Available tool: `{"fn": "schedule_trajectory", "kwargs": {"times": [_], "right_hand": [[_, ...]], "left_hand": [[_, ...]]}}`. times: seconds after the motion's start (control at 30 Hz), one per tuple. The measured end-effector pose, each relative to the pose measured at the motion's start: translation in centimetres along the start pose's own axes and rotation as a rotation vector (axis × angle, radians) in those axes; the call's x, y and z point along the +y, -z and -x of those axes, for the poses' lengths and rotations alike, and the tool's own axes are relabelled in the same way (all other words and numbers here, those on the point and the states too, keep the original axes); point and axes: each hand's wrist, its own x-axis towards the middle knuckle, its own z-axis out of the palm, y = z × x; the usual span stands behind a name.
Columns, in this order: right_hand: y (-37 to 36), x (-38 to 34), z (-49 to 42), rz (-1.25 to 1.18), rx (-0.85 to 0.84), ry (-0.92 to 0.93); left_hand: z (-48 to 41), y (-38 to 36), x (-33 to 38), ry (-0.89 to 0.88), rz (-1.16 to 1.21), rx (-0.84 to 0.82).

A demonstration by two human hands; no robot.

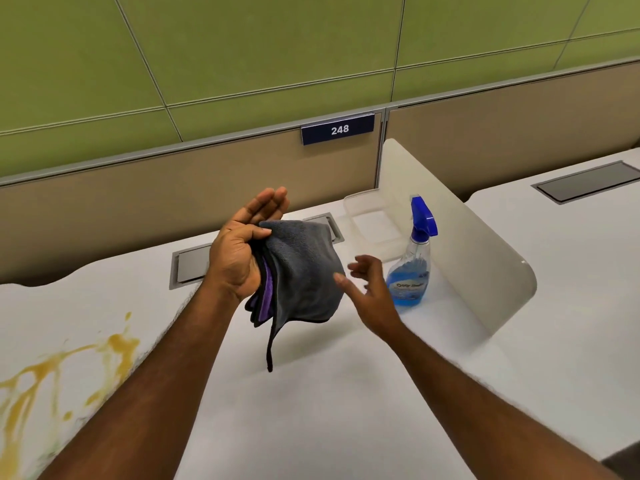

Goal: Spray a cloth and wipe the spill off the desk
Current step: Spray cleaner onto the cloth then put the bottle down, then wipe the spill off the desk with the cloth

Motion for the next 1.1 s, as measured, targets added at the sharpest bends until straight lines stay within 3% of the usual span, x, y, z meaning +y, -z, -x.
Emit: {"fn": "schedule_trajectory", "kwargs": {"times": [0.17,0.27,0.53,0.67,0.83,1.0,1.1], "right_hand": [[-3.3,-3.3,-2.8,-0.162,-0.347,-0.252],[-4.8,-4.4,-2.1,-0.269,-0.508,-0.252],[-9.8,-8.4,0.9,-0.37,-0.448,-0.119],[-12.6,-10.8,2.2,-0.309,-0.445,-0.04],[-15.2,-12.2,3.8,-0.106,-0.438,0.081],[-17.3,-13.1,4.8,0.122,-0.469,0.222],[-18.6,-13.5,5.4,0.122,-0.526,0.198]], "left_hand": [[3.1,2.4,1.9,0.013,0.056,-0.011],[4.8,4.9,3.8,0.001,0.074,0.01],[9.3,14.0,8.5,-0.061,-0.012,0.131],[11.2,18.4,10.0,-0.025,-0.282,0.143],[14.6,22.8,11.5,0.046,-0.874,0.173],[18.0,24.9,12.5,0.058,-1.184,0.176],[20.0,25.1,13.2,0.015,-1.21,0.231]]}}
